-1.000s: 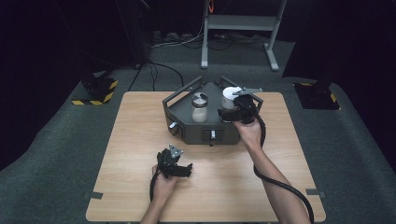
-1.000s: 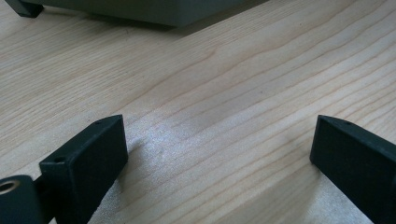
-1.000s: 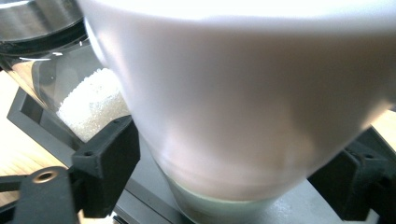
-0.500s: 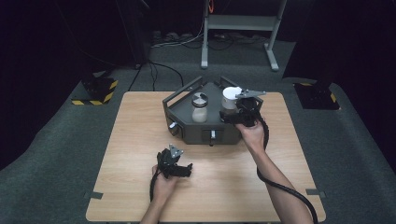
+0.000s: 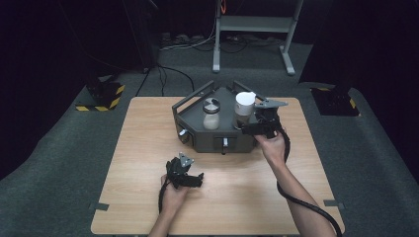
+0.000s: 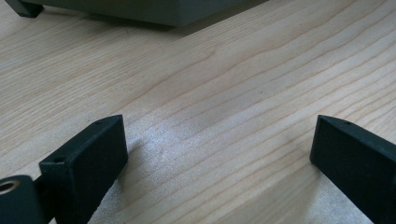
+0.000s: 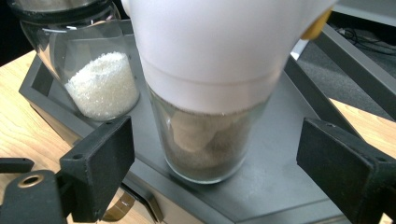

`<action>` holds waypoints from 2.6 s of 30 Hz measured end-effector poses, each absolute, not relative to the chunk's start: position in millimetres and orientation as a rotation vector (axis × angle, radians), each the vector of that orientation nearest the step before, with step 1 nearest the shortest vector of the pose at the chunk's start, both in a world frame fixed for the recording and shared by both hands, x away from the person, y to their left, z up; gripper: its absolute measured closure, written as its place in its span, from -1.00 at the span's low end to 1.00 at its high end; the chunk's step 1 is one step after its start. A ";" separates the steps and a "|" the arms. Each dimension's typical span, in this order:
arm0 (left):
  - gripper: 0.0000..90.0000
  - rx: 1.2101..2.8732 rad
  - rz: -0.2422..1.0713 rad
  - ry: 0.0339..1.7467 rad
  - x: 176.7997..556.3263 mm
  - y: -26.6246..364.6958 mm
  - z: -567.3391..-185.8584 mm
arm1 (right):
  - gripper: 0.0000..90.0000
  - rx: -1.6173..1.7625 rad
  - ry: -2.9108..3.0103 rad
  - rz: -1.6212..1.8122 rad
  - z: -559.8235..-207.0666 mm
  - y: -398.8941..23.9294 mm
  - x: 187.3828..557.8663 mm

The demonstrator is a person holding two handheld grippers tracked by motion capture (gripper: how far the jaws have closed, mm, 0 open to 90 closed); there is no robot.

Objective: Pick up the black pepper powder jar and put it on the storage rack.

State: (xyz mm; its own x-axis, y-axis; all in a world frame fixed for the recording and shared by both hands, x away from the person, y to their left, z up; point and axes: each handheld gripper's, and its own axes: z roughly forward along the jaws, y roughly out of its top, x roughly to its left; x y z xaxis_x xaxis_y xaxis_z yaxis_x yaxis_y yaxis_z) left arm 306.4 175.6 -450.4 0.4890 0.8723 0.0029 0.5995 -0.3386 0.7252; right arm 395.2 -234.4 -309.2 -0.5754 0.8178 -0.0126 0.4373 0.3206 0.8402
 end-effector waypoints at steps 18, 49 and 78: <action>-0.91 2.065 0.522 1.208 306.4 175.6 -450.3 | -0.71 1.136 2.107 1.197 -318.6 -260.0 374.5; -0.91 2.065 0.524 1.207 306.4 175.4 -450.3 | -0.71 1.189 2.105 1.169 -347.2 -290.2 348.3; -0.91 2.064 0.524 1.208 306.3 175.3 -450.4 | -0.71 1.222 2.153 1.077 -388.2 -286.2 338.9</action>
